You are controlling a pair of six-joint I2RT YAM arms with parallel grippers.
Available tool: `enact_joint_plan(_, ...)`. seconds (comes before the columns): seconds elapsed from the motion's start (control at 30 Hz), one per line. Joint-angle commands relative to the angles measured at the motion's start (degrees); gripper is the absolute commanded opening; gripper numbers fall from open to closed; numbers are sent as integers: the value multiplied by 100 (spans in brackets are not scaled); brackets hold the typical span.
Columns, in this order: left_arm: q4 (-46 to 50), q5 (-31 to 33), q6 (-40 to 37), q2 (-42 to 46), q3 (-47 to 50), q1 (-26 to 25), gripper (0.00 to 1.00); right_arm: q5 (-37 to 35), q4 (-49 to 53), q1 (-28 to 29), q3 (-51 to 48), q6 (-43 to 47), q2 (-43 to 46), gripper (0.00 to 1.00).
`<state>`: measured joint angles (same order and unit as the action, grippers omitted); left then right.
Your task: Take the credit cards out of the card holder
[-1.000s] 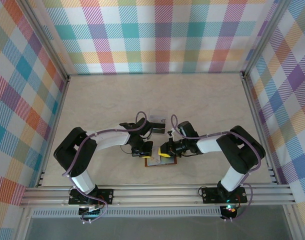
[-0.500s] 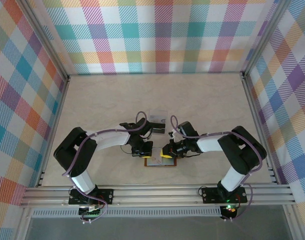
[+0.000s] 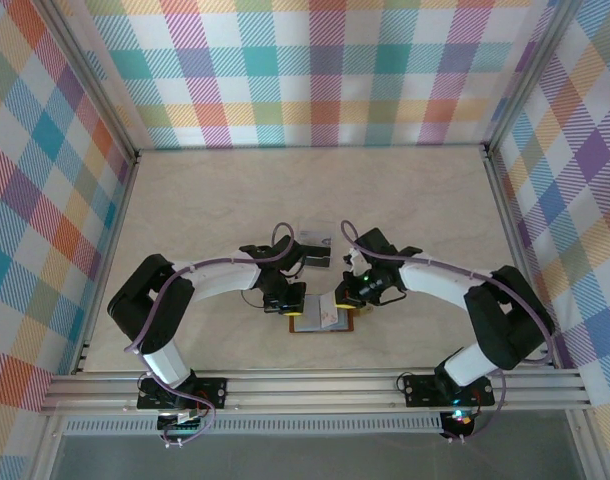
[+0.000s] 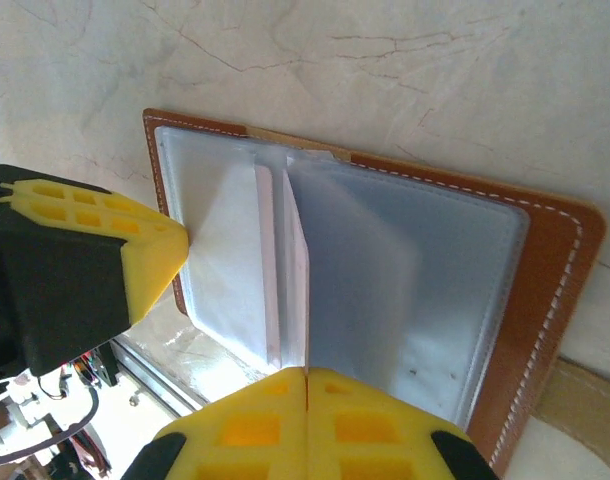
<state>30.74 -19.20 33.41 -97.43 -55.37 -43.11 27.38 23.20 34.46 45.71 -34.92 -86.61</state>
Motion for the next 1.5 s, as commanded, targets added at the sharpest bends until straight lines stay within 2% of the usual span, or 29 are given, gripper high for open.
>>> enact_joint_plan(0.0,651,422,-68,-59,63,-92,3,-129,680,-30,238,248,226,0)
enact_joint_plan(0.27,778,516,-54,345,-134,-89,5,-223,1003,-36,699,556,360,1)
enact_joint_plan(0.37,808,689,-53,516,-170,-92,6,-247,1218,-27,964,1303,385,7)
enact_joint_plan(0.47,811,823,-18,663,-133,-82,6,-766,1691,-36,1395,2093,257,3)
enact_joint_plan(0.77,803,978,6,922,132,12,6,-1365,2929,-23,2598,5378,-392,0)
enact_joint_plan(0.87,753,988,49,1066,313,75,6,-1501,3293,-26,2995,6086,-561,0)
enact_joint_plan(0.97,685,956,78,1196,518,164,6,-1686,3565,-12,3262,6732,-714,0)
enact_joint_plan(1.2,420,577,141,1415,904,398,6,-2213,3786,-27,3779,7633,-1114,0)
enact_joint_plan(1.47,442,465,140,1603,1035,514,7,-2298,4472,-53,5474,8334,-2120,0)
